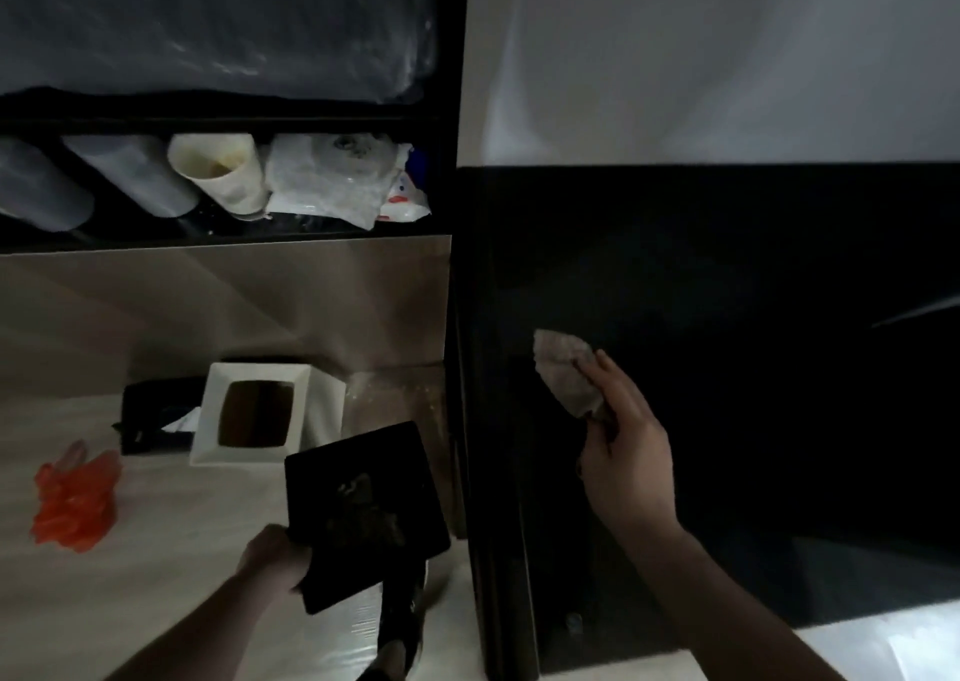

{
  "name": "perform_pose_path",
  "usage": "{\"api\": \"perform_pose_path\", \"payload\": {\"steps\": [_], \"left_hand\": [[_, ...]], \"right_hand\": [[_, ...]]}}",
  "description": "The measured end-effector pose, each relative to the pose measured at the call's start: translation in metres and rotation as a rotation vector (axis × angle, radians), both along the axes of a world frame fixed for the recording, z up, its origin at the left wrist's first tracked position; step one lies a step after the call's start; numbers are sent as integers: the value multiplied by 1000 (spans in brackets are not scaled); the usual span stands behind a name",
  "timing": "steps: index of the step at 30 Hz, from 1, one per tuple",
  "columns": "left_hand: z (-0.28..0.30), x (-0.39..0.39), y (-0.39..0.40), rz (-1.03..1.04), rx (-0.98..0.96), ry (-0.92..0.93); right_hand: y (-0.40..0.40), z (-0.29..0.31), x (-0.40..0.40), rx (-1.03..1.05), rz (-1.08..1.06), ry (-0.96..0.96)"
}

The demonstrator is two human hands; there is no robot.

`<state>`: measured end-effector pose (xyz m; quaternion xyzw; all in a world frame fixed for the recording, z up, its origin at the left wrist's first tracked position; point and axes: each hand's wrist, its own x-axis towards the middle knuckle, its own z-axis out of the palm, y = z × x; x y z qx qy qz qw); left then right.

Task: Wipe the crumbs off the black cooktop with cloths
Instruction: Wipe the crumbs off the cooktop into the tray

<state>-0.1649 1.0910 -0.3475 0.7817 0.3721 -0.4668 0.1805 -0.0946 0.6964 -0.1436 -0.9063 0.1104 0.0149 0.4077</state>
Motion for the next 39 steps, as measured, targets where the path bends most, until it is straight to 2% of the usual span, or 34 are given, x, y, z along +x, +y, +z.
{"api": "perform_pose_path", "payload": {"steps": [4, 9, 13, 20, 25, 28, 34, 39], "left_hand": [[-63, 40, -22, -51, -20, -68], [-145, 71, -36, -139, 2, -107], [-206, 85, -26, -148, 28, -120], [-273, 108, -8, -4, -55, -169], [-310, 106, 10, 23, -81, -109], [-302, 103, 3, 72, -102, -97], [-256, 105, 3, 49, 24, -134], [-158, 113, -19, -18, -112, -214]], "right_hand": [[5, -38, 36, -109, 26, -47], [11, -79, 43, -293, 70, -77], [12, -84, 44, -306, 52, -89], [15, -86, 46, -297, 46, -113], [16, -89, 46, -300, 48, -135], [16, -88, 46, -299, 41, -136], [16, -87, 45, -299, 29, -105], [17, -81, 45, -272, 37, -78]]}}
